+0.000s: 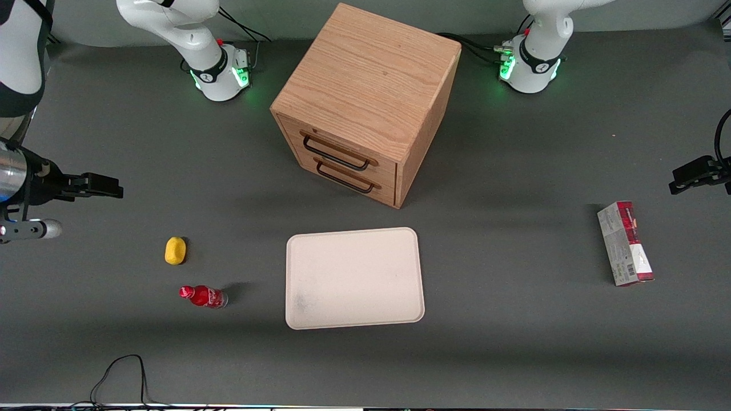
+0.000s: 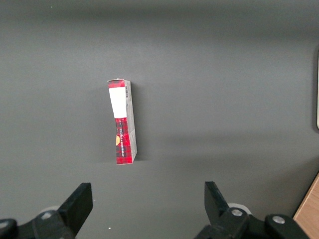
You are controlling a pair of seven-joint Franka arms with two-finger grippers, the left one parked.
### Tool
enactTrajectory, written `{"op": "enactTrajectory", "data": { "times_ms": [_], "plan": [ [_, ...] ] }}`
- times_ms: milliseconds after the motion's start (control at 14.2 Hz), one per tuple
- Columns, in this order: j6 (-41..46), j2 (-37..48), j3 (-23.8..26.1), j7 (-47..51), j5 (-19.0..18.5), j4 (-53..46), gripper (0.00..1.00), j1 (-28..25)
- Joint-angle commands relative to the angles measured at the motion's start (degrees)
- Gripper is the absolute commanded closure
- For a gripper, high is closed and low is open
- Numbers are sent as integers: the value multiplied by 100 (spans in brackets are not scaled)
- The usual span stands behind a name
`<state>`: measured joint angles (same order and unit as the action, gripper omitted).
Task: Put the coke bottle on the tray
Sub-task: 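Move the open right gripper down over the red Coca-Cola bottle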
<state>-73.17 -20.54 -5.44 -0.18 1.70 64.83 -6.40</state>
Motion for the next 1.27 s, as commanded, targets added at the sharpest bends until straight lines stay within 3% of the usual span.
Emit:
{"op": "enactTrajectory", "data": {
  "times_ms": [0,141,563,915,1196],
  "plan": [
    [180,-126,-1,-35,111,-287,0,-19],
    [128,-249,-9,114,312,-191,0,-159],
    [-863,-1021,-9,123,313,-225,0,-160],
    [-1340,-2031,-18,132,296,-1155,0,-116],
    [-1935,-2402,-10,507,304,-1254,0,-133]
  ]
}}
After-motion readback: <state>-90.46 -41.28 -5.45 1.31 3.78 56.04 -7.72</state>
